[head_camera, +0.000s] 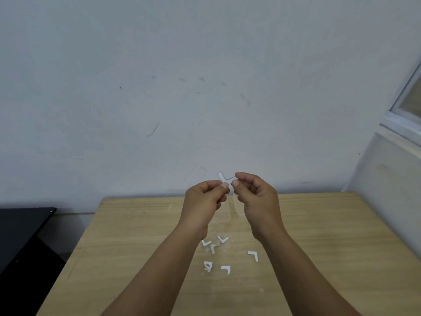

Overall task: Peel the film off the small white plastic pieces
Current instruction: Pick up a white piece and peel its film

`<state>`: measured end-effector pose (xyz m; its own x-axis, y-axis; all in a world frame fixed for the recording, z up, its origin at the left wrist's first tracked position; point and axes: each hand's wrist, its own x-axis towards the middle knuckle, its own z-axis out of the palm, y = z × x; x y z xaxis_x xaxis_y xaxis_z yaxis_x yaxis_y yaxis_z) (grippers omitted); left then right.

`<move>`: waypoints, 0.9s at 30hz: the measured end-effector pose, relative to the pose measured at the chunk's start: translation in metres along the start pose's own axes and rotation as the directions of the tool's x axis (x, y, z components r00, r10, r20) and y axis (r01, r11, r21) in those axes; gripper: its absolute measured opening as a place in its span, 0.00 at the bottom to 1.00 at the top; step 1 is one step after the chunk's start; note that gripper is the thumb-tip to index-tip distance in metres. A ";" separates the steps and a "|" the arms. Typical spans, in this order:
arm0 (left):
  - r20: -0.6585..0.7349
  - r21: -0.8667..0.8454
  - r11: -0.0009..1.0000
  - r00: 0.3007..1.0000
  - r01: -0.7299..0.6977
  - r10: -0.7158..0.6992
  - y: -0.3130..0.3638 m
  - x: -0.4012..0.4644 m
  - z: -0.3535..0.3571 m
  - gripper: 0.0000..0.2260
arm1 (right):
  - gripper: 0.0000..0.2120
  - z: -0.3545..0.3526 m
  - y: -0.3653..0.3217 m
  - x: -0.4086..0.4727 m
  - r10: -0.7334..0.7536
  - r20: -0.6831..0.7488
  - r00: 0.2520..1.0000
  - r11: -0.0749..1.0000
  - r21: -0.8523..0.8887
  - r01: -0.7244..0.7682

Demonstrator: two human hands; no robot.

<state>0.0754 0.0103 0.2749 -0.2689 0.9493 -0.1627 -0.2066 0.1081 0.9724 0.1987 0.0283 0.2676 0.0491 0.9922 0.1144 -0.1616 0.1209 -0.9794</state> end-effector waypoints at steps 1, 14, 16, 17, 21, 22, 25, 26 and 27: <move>-0.025 0.071 0.996 0.998 -0.057 0.059 -0.001 0.001 0.002 0.10 | 0.07 -0.002 0.000 0.000 -0.001 -0.010 1.000 1.000 -0.007 0.001; 0.283 0.647 0.423 0.715 -0.635 0.639 -0.001 0.017 0.009 0.10 | 0.05 -0.016 -0.005 0.008 -0.023 0.011 1.000 0.999 -0.049 0.024; 0.275 0.622 0.470 0.737 -0.626 0.617 0.001 0.015 0.011 0.11 | 0.06 -0.017 -0.007 0.009 -0.018 0.022 1.000 0.998 -0.055 0.020; 0.267 0.613 0.493 0.749 -0.618 0.607 0.002 0.014 0.012 0.12 | 0.06 -0.017 -0.007 0.009 -0.015 0.024 1.000 0.998 -0.053 0.016; 0.190 0.571 0.613 0.814 -0.546 0.549 0.005 0.013 0.015 0.09 | 0.08 -0.017 -0.009 0.009 0.008 0.008 1.000 1.000 -0.029 -0.008; 0.160 0.547 0.654 0.832 -0.523 0.531 0.006 0.013 0.016 0.08 | 0.08 -0.017 -0.009 0.009 0.008 0.010 1.000 1.000 -0.026 -0.008; 0.069 0.437 0.774 0.875 -0.458 0.479 0.011 0.012 0.018 0.07 | 0.05 -0.016 -0.011 0.007 0.007 0.038 0.999 0.999 -0.048 -0.005; 0.052 0.414 0.795 0.884 -0.443 0.465 0.012 0.011 0.018 0.07 | 0.04 -0.015 -0.011 0.006 0.009 0.053 0.999 0.998 -0.060 -0.006; 0.044 0.402 0.807 0.889 -0.433 0.455 0.013 0.011 0.017 0.06 | 0.04 -0.014 -0.011 0.005 0.010 0.067 0.998 0.998 -0.067 -0.006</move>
<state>0.0863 0.0272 0.2883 -0.2919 0.9063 0.3055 0.3275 -0.2055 0.9223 0.2149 0.0313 0.2771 -0.0183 0.9932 0.1152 -0.0951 0.1129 -0.9890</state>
